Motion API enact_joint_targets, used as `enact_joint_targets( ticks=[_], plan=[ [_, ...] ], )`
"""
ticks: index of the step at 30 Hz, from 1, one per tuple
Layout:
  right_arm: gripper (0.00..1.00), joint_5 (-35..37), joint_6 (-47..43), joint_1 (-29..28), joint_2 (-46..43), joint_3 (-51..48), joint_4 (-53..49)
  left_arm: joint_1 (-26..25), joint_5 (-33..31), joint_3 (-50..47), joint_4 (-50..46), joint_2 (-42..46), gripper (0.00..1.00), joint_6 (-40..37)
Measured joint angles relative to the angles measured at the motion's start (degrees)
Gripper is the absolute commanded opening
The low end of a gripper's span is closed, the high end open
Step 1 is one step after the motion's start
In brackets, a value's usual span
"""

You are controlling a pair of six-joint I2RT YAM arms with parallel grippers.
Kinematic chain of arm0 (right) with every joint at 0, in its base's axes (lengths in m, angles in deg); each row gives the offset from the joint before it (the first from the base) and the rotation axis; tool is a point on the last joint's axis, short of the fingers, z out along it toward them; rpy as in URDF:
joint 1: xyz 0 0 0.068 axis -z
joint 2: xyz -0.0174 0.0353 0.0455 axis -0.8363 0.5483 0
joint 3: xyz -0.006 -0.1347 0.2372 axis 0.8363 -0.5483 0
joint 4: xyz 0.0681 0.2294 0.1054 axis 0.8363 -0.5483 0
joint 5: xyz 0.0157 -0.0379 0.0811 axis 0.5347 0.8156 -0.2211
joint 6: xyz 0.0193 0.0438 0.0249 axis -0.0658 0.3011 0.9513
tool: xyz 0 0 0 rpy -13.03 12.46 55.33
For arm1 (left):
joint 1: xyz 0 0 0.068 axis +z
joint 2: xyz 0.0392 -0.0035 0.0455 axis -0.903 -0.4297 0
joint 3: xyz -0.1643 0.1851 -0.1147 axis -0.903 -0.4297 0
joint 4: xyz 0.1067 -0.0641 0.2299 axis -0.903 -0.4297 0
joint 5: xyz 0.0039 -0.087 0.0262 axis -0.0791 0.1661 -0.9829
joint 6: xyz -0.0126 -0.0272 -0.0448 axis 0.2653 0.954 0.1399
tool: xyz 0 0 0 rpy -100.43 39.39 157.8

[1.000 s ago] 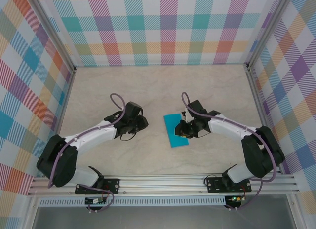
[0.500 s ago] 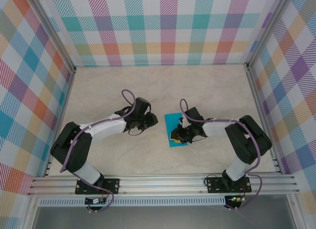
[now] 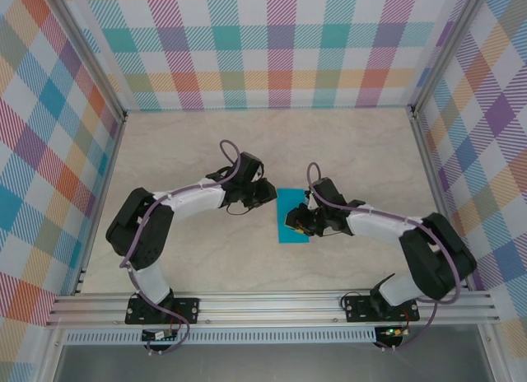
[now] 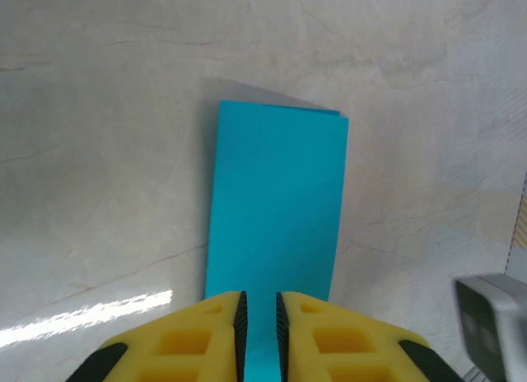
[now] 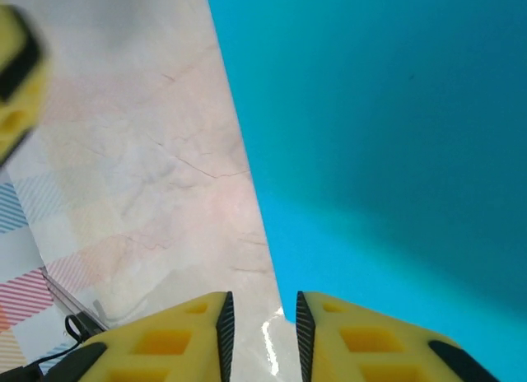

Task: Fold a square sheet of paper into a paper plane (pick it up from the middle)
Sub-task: Third fold the triangle at the center of the table.

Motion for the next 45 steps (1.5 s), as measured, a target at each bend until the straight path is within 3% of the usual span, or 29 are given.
enact_joint_targets(
  ticks=[4, 9, 31, 45],
  plan=[
    [0.36, 0.74, -2.71, 4.52, -4.68, -0.20, -3.32, -0.61, 1.92, 3.28, 0.39, -4.33, 0.15, -0.79],
    [0.36, -0.04, -5.03, 8.07, -3.76, -1.25, -5.79, -1.31, 3.43, 5.05, 0.52, -8.83, 0.14, -0.87],
    [0.42, -2.38, -8.79, 8.76, 4.74, -0.74, -7.15, -1.38, 2.84, 6.71, -1.60, -12.92, 0.11, -3.65],
    [0.40, -6.21, -9.07, 9.57, 5.84, -0.72, -5.40, -1.38, 2.86, 6.01, -0.79, -12.90, 0.11, -3.69]
  ],
)
